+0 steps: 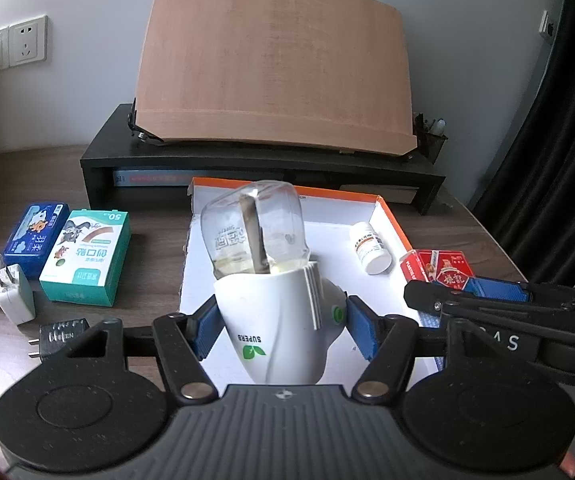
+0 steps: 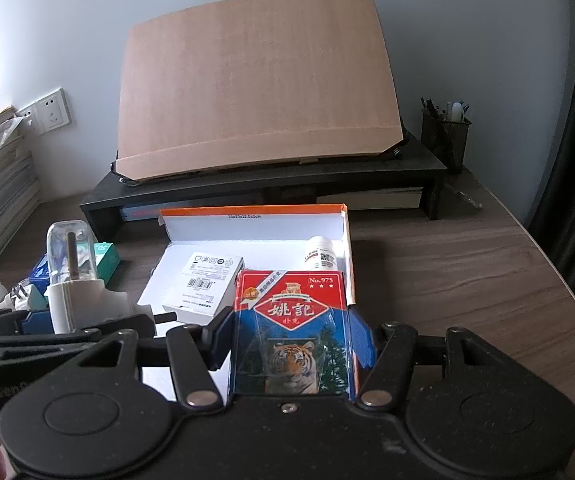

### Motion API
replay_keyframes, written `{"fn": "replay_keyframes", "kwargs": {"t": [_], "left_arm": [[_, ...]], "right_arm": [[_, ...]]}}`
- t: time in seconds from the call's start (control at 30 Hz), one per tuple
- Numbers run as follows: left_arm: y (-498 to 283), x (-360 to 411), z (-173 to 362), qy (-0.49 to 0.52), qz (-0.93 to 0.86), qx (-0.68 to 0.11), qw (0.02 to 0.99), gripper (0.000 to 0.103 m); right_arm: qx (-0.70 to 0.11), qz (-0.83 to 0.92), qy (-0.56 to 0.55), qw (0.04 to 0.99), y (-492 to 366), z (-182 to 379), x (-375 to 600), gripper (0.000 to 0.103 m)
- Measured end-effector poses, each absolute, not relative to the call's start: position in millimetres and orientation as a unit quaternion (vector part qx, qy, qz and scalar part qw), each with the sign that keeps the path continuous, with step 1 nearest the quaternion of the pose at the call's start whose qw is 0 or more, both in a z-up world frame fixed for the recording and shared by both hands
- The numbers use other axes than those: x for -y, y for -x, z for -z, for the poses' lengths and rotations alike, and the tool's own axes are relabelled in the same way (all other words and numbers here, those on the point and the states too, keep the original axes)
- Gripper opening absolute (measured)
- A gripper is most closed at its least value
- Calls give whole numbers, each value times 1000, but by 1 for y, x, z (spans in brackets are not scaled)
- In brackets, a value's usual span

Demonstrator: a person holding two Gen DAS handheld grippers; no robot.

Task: Organize rigid objects

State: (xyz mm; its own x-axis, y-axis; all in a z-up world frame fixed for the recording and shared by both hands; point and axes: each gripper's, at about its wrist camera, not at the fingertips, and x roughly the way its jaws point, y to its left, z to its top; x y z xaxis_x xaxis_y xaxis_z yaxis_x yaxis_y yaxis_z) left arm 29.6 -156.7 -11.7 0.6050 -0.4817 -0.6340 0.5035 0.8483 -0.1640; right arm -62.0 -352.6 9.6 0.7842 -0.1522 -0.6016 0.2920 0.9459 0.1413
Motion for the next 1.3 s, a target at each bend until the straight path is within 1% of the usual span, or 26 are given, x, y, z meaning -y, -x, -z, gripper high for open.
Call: {"fn": "replay_keyframes", "kwargs": {"t": [1.3], "left_arm": [[-48, 166, 33, -9, 259, -387, 885, 66]], "right_arm": [[-333, 108, -112, 930, 33, 4, 365, 72]]}}
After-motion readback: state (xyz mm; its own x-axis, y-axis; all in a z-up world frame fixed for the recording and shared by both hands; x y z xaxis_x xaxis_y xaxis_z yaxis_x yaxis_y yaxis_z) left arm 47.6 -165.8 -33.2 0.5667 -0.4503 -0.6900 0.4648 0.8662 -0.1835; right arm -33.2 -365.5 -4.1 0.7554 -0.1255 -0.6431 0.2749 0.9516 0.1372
